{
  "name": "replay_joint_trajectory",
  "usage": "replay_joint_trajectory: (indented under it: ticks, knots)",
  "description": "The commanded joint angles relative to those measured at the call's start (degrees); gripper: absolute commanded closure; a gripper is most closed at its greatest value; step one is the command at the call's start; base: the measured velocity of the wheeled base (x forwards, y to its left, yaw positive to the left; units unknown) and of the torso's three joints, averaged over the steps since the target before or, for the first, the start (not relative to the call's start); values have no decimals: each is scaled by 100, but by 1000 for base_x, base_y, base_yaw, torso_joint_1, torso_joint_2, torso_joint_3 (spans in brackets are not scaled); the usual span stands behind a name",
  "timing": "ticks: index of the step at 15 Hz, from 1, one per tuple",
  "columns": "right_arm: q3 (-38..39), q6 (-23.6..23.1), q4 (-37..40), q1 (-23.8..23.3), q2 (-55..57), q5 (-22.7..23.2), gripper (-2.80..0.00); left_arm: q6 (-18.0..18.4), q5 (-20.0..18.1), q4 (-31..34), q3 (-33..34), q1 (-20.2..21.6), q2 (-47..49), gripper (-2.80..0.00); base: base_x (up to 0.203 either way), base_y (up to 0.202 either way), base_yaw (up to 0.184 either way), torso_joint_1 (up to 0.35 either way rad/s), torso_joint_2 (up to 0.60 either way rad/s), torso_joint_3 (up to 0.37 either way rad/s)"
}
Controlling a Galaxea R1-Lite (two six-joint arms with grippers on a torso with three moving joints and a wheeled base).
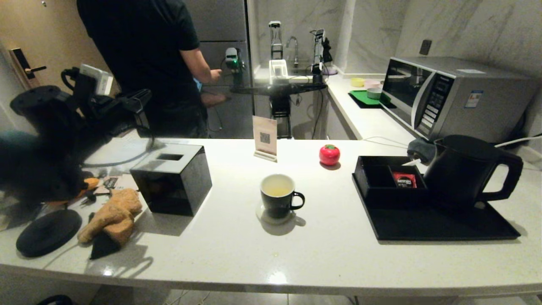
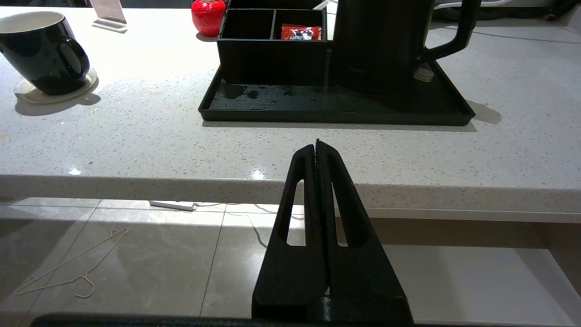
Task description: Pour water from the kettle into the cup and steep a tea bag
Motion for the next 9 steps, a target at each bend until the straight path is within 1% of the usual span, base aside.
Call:
replay_joint_trajectory:
  ticks: [1,6,9]
  knots:
    - [-1,0,0,1,-2,0,0,88,-93,-42,11,-25,199,0,0,0,0,0,0,0]
    - [-2,0,0,1,-2,0,0,272,-89,-49,29,-218,509,0,0,0,0,0,0,0]
    - [-2,0,0,1,-2,0,0,378,-89,-50,29,-217,609,0,0,0,0,0,0,0]
